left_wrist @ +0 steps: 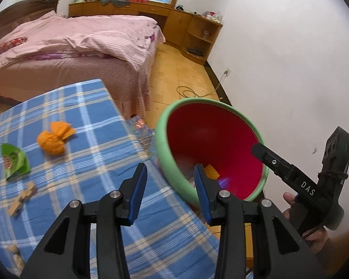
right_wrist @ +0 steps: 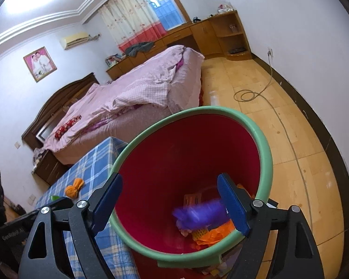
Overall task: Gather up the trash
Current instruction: 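Move both open tools back over the bedspread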
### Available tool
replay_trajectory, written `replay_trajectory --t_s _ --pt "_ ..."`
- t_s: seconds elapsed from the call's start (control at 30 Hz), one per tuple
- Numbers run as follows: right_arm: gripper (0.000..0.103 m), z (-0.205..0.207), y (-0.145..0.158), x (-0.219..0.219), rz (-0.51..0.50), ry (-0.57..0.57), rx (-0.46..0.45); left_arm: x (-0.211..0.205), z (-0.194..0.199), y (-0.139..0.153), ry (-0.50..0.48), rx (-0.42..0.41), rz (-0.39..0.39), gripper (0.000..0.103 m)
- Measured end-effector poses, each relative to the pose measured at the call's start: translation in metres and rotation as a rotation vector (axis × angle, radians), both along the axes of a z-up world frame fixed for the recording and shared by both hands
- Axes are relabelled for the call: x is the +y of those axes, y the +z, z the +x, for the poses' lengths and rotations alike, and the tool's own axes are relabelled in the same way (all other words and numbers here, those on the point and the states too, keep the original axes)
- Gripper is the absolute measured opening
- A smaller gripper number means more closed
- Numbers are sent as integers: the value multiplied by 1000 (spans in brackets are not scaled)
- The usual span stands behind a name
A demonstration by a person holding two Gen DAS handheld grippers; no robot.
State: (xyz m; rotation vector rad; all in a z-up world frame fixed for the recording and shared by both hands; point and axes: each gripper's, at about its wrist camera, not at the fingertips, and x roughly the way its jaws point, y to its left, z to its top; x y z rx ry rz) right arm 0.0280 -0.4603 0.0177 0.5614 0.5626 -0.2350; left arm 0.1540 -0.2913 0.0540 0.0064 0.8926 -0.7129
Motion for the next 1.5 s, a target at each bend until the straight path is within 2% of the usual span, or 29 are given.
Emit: replay_trajectory --t_s 0.23,0.47,0.77,0.9,1.17,1.33,1.5 --pt "84 -7 9 15 -1 9 -19 40 1 6 88 -6 9 41" --pt "84 -2 21 45 -26 69 -25 90 11 12 188 -4 3 41" --pt "84 18 22 90 -46 170 -1 158 30 12 316 -44 62 41" --pt "84 24 21 108 -58 202 16 187 38 6 380 -78 121 41" --pt "84 39 9 134 -37 218 43 228 70 -23 455 -16 166 41" --pt "84 47 2 144 -29 225 68 238 90 -40 499 0 204 41" --pt "84 54 -4 149 -35 236 95 242 106 -58 513 38 206 41"
